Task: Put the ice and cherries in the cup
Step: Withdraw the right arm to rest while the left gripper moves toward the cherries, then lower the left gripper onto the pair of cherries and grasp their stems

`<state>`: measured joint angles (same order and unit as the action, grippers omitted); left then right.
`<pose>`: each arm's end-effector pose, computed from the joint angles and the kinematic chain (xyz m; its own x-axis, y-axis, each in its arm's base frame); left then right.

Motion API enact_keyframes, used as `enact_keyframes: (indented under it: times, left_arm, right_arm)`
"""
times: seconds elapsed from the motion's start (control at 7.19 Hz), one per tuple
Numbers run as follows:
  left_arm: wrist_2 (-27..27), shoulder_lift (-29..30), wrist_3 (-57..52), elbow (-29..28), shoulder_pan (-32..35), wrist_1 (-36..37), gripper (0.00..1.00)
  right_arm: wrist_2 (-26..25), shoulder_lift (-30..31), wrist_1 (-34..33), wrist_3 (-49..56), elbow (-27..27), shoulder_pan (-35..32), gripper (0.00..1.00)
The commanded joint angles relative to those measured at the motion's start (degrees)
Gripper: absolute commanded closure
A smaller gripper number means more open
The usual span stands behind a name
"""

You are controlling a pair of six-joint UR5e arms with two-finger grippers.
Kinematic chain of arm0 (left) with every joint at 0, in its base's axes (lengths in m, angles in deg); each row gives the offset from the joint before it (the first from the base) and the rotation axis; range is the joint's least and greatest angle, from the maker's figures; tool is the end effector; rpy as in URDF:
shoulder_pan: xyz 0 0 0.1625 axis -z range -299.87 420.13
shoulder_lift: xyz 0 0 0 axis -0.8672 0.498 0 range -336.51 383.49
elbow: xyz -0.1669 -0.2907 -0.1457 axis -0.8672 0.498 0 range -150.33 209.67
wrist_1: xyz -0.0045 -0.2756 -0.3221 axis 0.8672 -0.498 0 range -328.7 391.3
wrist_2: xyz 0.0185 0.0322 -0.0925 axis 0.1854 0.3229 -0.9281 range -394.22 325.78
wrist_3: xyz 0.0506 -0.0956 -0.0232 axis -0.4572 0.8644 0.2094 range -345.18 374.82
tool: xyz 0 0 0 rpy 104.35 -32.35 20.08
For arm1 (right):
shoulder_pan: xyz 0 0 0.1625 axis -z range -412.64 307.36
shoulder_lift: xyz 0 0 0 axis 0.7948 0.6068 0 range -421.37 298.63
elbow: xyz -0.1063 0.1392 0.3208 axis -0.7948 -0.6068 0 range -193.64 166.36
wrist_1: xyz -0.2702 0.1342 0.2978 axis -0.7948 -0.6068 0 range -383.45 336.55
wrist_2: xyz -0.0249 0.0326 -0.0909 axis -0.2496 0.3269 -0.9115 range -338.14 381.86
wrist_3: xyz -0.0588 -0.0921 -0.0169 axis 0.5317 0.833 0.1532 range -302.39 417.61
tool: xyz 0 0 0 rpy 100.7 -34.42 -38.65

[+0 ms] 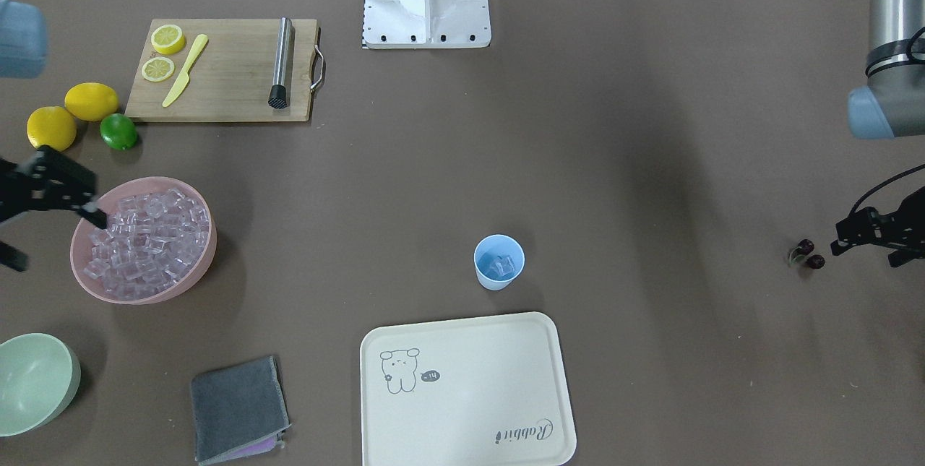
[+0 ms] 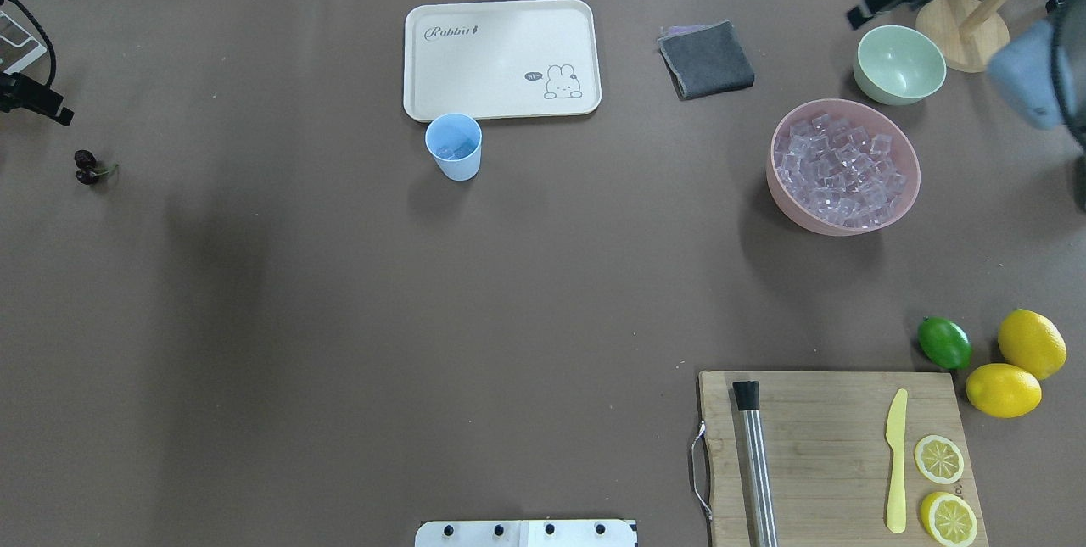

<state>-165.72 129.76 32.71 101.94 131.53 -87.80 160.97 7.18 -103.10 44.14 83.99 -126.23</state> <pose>0.1445 -0.6176 0.5508 0.6690 0.2468 -0.7011 -0.0811 0.9619 0.2612 -0.1241 -0.5976 0.2997 0.5296 -0.4550 0.7159 0.0975 0.8710 0.4815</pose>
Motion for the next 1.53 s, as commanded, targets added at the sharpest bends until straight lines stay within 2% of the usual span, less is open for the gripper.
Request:
enact_keyframes:
  times: [0.0,0.14,0.28,0.56,1.11,1.25,1.39]
  left_arm:
    - [1.9,-0.2,0.7,-1.7,-3.2,-2.9,0.03]
    - [2.0,-0.2,0.6,-5.4,-5.2,-7.2,0.03]
    - [2.0,-0.3,0.7,-6.9,-5.9,-10.0,0.03]
    - [2.0,-0.4,0.7,-6.9,-6.0,-9.8,0.04]
    - [2.0,-1.6,1.4,-6.3,-6.0,-9.6,0.77]
    - [2.0,-1.7,5.0,-5.7,-6.0,-10.1,1.0]
    - [2.0,-1.6,6.0,-4.9,-6.0,-10.4,1.0]
  right_arm:
    - [3.6,9.9,0.1,15.9,0.7,-8.2,0.02]
    - [3.5,13.2,0.4,22.7,0.5,-9.2,0.02]
    - [3.5,15.0,0.3,27.7,0.4,-11.1,0.02]
    - [2.7,15.3,0.4,27.8,0.3,-11.3,0.02]
    - [2.8,15.2,0.6,27.5,0.4,-11.2,0.02]
    - [2.9,15.6,0.6,27.4,0.5,-11.2,0.02]
    - [3.1,15.7,0.7,27.3,0.7,-11.2,0.02]
